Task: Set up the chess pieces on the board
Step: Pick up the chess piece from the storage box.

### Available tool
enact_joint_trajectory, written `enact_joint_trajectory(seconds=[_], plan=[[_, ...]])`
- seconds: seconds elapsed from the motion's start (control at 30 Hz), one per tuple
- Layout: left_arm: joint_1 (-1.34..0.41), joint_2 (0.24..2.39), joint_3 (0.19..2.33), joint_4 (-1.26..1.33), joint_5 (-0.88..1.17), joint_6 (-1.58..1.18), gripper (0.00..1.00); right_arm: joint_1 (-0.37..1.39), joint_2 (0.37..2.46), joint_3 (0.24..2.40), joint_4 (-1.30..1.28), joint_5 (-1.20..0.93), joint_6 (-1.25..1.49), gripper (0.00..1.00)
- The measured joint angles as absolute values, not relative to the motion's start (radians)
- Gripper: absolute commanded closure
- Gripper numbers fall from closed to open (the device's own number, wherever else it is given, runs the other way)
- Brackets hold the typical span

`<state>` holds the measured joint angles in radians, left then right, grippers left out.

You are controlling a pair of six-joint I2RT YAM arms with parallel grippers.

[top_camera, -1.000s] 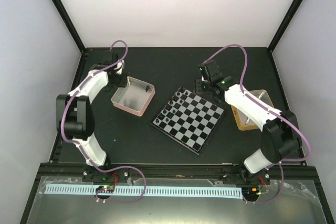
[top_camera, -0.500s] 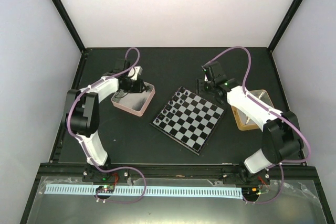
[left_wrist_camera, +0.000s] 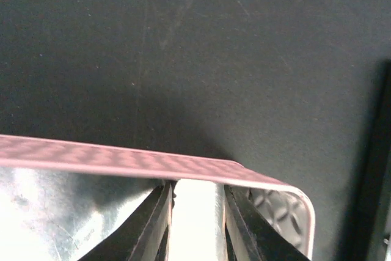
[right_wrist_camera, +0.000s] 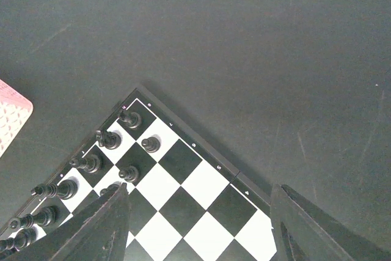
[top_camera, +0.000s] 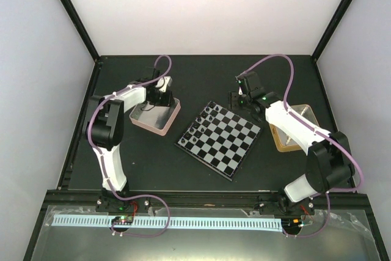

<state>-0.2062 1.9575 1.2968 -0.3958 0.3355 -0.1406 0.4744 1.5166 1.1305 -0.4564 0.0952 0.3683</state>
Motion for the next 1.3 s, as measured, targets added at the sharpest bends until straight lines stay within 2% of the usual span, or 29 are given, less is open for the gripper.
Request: enact_joint_trajectory(seconds=[0.33,0.67,0.83,0.97,1.13,1.3], plan=[[-0.217,2.005,1.334,-0.437,0.251,-0.119,0.73,0.474,1.492,1.113,-0.461,0.104,0.372,0.37],[-0.222,2.043,1.382,-0.474,0.237,-0.112,0.83,0.473,1.482,1.105,-0.464,0.107,0.373,0.37],[-0.225,2.05,1.391,-0.484,0.236,-0.111,0.94,0.473,1.473,1.103,-0.464,0.107,0.374,0.37],[-0.225,2.05,1.391,-0.485,0.237,-0.108,0.98,0.472,1.468,1.103,-0.464,0.101,0.375,0.37],[-0.225,2.018,1.362,-0.485,0.247,-0.108,0.98,0.47,1.463,1.12,-0.48,0.02,0.368,0.36],[-0.227,1.879,1.272,-0.495,0.29,-0.108,0.98,0.47,1.467,1.19,-0.497,-0.164,0.366,0.34]])
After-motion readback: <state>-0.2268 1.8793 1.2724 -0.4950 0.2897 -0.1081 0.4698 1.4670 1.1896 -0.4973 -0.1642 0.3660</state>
